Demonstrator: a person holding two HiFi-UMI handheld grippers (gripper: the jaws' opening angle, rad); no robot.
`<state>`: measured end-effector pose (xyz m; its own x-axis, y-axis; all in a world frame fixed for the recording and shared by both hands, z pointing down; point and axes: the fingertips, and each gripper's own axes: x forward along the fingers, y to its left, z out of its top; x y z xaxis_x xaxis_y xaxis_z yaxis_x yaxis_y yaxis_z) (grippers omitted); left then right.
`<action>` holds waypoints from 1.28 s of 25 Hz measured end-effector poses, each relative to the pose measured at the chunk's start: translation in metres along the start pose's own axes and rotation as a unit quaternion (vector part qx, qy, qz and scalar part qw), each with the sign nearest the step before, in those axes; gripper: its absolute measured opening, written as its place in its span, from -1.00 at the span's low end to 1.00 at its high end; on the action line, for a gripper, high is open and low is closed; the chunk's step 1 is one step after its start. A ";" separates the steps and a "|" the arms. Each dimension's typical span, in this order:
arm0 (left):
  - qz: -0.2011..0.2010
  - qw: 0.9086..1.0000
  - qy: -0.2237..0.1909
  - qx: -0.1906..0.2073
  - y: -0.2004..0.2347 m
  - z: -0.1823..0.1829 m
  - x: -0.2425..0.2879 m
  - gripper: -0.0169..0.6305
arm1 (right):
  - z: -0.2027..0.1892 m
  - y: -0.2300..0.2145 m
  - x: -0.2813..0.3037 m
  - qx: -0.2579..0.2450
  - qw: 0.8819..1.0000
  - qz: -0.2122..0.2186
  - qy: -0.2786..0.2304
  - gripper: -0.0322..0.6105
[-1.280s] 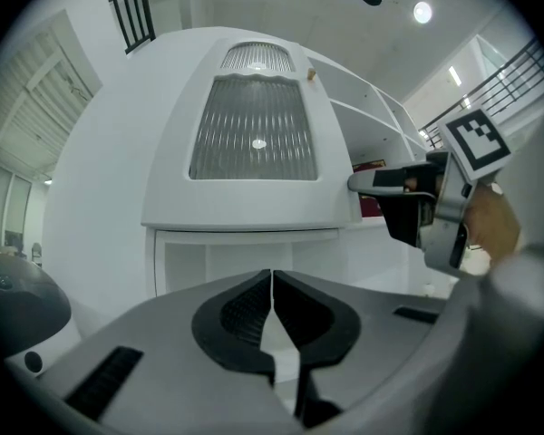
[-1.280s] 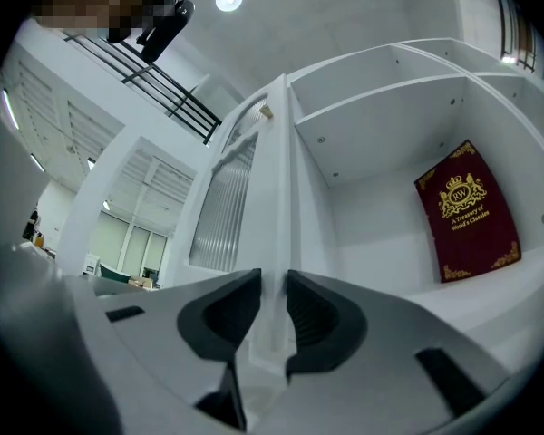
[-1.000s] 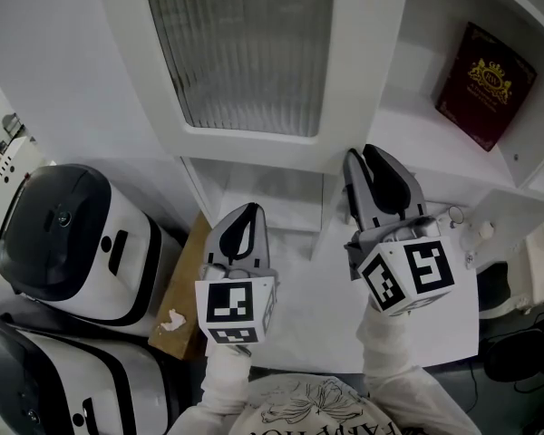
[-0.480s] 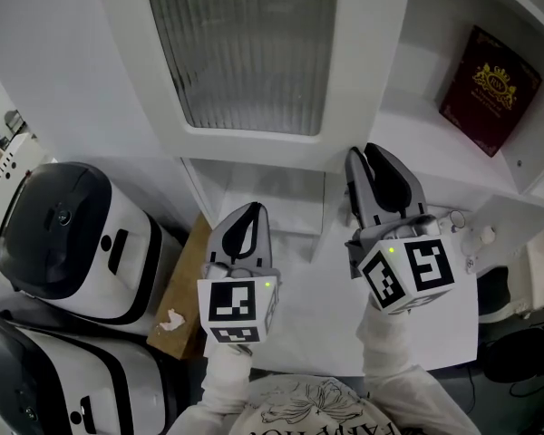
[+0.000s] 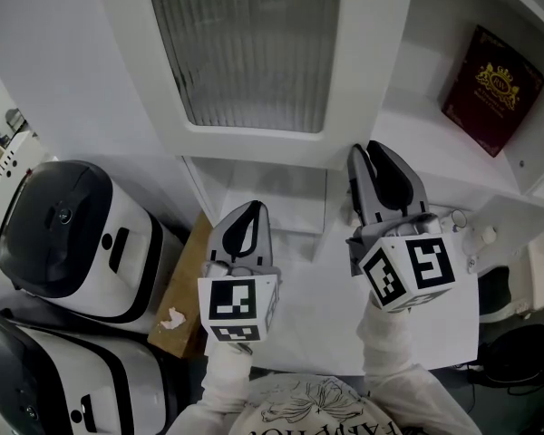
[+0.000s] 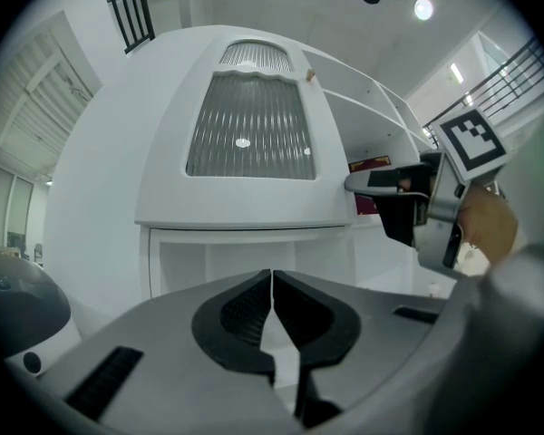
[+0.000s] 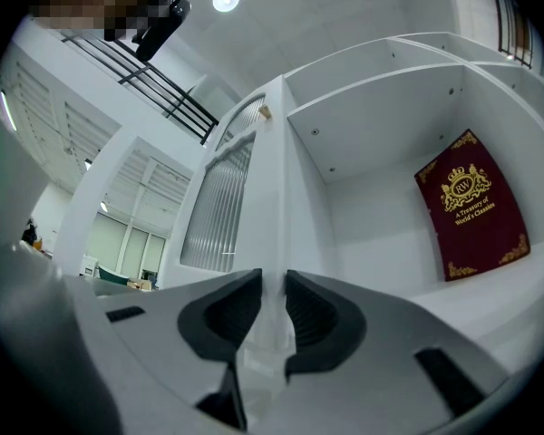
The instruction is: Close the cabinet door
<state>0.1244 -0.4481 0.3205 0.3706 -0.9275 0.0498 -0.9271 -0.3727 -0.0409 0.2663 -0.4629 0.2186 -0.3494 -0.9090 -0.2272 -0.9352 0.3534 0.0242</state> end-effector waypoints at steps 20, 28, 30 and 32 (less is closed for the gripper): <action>0.004 1.000 -0.017 -0.004 -0.005 0.014 -0.029 -0.92 | -0.002 0.007 -0.033 -0.004 0.999 -0.042 0.017 -0.66; -0.002 1.000 -0.020 -0.007 -0.010 0.015 -0.047 -0.92 | -0.016 0.017 -0.057 0.007 0.998 -0.057 0.041 -0.72; -0.006 1.000 -0.020 -0.007 -0.010 0.017 -0.050 -0.92 | -0.020 0.018 -0.061 0.010 0.997 -0.063 0.047 -0.74; -0.011 1.000 -0.021 -0.007 -0.010 0.017 -0.052 -0.92 | -0.022 0.020 -0.065 0.011 0.996 -0.070 0.051 -0.75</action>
<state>0.1149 -0.3969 0.3010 0.3921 -0.9199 0.0092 -0.9195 -0.3922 -0.0264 0.2694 -0.4016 0.2556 -0.2208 -0.9671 -0.1261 -0.9740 0.2254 -0.0231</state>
